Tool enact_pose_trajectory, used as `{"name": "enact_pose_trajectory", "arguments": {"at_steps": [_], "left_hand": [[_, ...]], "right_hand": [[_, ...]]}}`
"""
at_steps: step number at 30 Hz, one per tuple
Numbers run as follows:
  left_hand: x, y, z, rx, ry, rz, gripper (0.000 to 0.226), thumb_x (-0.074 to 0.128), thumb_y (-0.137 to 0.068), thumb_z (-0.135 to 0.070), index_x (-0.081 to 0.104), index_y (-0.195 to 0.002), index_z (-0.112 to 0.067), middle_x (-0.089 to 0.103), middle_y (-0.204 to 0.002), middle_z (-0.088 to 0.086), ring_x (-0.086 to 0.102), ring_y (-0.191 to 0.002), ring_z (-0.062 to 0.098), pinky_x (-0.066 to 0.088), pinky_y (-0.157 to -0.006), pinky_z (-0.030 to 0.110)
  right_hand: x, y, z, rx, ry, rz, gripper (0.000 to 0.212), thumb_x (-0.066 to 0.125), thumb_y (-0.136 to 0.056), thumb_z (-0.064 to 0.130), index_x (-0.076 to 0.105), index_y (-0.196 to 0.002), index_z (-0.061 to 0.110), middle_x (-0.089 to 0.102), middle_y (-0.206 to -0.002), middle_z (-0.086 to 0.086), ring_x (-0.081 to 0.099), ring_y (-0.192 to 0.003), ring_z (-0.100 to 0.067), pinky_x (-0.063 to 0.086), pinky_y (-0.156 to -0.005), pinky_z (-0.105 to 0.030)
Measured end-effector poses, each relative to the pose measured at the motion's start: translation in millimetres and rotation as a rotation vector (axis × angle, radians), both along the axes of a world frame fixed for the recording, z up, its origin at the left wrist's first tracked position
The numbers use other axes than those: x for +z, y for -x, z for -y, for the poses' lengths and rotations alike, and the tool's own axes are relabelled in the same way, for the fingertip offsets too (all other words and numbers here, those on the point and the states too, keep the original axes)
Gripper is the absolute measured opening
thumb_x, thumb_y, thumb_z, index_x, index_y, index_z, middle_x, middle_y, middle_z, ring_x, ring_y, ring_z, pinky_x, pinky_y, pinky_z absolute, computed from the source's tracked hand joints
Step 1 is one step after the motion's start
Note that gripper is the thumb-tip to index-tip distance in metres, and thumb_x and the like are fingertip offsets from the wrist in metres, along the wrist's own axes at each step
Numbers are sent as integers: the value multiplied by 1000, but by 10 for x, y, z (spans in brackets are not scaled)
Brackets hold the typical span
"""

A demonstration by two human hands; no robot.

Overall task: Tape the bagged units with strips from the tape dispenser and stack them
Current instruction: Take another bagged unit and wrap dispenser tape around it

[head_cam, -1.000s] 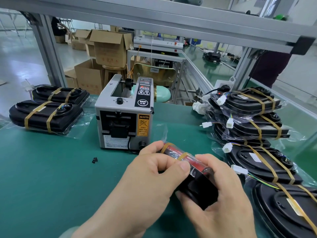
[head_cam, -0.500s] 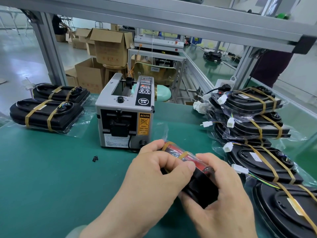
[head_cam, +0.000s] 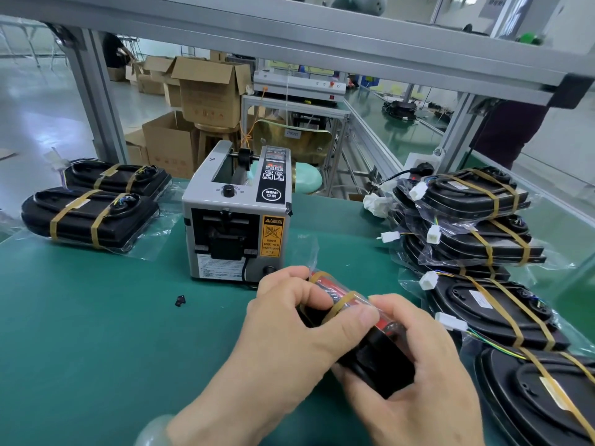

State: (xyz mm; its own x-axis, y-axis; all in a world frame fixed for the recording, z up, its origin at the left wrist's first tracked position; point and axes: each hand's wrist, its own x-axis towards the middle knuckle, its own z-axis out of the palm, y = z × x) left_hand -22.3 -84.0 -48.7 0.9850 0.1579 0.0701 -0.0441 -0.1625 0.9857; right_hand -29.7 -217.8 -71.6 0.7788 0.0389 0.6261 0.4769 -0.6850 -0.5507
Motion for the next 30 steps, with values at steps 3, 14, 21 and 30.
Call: {"name": "enact_pose_trajectory", "arguments": {"at_steps": [3, 14, 21, 30], "left_hand": [[-10, -35, -36, 15, -24, -2, 40, 74, -44, -62, 63, -73, -37, 45, -114, -29, 43, -110, -9, 24, -66, -9], [115, 68, -102, 83, -356, 154, 69, 56, -27, -81, 48, -88, -50, 41, -101, -34, 39, -103, -8, 34, -81, 12], [342, -148, -805, 86, -126, 173, 68, 51, -57, -84, 58, -111, -44, 63, -105, -30, 55, -101, -13, 39, -88, 12], [211, -159, -1038, 194, -475, 531, 14, 78, -67, -41, 70, -77, -34, 70, -67, -19, 63, -59, -4, 42, -60, 0]], "right_hand": [[61, 30, -8, 3, -8, 1, 75, 77, -41, 31, 49, -109, 45, 53, -108, 36, 58, -81, -4, 39, -74, -2], [271, 92, 52, 187, -277, -285, 74, 80, -32, 23, 60, -95, 56, 71, -86, 14, 68, -72, -1, 47, -65, -4], [366, -48, 251, 628, -758, -615, 71, 66, -42, -19, 62, -105, 14, 72, -103, -12, 71, -90, -27, 55, -66, -22], [289, -221, 203, 654, -1043, -702, 65, 51, -42, -23, 57, -104, -4, 70, -74, -21, 64, -49, -19, 46, -41, -18]]}}
